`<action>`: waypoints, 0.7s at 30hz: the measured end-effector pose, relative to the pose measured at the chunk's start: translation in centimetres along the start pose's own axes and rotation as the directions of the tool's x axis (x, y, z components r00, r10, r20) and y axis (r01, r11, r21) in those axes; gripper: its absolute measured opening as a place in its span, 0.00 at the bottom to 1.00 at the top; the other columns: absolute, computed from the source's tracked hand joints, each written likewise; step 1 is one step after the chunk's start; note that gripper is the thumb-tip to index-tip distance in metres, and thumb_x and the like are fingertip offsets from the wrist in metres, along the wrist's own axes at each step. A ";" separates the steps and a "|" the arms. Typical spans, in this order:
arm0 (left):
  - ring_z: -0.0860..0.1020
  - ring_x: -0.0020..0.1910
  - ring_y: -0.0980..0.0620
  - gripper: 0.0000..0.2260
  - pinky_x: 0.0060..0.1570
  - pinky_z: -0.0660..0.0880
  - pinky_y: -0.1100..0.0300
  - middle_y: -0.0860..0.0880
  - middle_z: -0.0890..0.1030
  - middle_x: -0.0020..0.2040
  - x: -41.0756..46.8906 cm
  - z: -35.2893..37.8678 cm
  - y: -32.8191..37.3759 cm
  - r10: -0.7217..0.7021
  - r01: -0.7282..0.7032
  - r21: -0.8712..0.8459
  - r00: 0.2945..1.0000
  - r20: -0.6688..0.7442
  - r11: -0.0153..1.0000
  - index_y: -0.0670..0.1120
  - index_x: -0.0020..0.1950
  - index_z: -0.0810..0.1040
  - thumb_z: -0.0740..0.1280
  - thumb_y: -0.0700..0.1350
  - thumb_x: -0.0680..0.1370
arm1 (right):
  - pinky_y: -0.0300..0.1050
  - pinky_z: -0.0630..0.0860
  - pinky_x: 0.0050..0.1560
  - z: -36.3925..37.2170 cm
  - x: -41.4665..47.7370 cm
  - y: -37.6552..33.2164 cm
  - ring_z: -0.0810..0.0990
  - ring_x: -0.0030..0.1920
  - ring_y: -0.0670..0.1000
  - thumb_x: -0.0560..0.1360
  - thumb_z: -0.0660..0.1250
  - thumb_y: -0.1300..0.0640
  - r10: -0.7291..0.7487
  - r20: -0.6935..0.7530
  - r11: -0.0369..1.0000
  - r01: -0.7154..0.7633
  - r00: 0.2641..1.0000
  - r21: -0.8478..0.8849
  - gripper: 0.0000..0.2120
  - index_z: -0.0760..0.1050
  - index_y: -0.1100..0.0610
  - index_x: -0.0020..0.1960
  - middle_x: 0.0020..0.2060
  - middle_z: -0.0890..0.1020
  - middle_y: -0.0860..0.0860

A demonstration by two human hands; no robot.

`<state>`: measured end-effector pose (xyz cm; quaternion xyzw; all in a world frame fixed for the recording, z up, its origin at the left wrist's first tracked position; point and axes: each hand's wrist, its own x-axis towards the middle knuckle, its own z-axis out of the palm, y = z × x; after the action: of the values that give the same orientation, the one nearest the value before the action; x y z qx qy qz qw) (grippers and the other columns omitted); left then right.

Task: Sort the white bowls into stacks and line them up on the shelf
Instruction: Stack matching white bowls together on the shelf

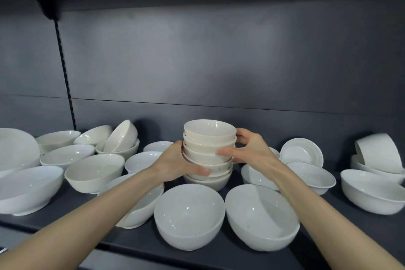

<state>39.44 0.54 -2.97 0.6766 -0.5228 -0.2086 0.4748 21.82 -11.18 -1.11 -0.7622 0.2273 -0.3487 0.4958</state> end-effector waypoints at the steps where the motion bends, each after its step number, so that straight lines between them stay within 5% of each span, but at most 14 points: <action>1: 0.82 0.50 0.56 0.26 0.53 0.79 0.60 0.55 0.84 0.48 0.1 -0.2 -0.2 -0.003 0.003 0.010 1.000 0.006 1.000 0.51 0.50 0.77 0.83 0.42 0.57 | 0.51 0.82 0.48 0.0 0.0 0.0 0.82 0.52 0.49 0.65 0.79 0.60 0.002 0.001 1.000 -0.002 1.000 -0.003 0.27 0.75 0.54 0.61 0.51 0.83 0.47; 4: 0.82 0.50 0.56 0.35 0.54 0.79 0.56 0.54 0.85 0.50 0.4 -0.4 -0.8 0.013 -0.014 0.030 0.999 0.038 0.999 0.48 0.55 0.77 0.82 0.48 0.50 | 0.46 0.82 0.46 0.1 -0.1 -0.1 0.82 0.51 0.46 0.65 0.79 0.58 0.010 0.009 1.000 -0.010 1.000 -0.019 0.28 0.73 0.52 0.62 0.52 0.82 0.46; 14: 0.79 0.51 0.56 0.41 0.53 0.78 0.56 0.57 0.81 0.52 0.3 -0.6 -1.3 0.034 -0.031 0.223 0.999 -0.009 0.974 0.49 0.58 0.72 0.80 0.58 0.49 | 0.39 0.78 0.48 -0.5 -0.4 1.0 0.79 0.60 0.49 0.63 0.80 0.63 0.019 0.074 1.000 -0.020 0.997 0.022 0.35 0.71 0.48 0.65 0.58 0.80 0.42; 21: 0.81 0.50 0.55 0.38 0.54 0.78 0.53 0.56 0.83 0.49 0.7 -1.1 -1.3 0.016 -0.018 0.202 1.000 0.008 0.979 0.50 0.53 0.76 0.80 0.61 0.47 | 0.51 0.80 0.55 -0.5 0.4 0.8 0.79 0.57 0.50 0.62 0.81 0.59 0.040 0.063 0.998 -0.037 0.997 -0.057 0.37 0.71 0.48 0.67 0.59 0.80 0.42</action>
<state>41.18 0.39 -3.48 0.7163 -0.5485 -0.1524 0.4037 21.67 -12.05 -1.57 -0.7819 0.2355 -0.3082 0.4881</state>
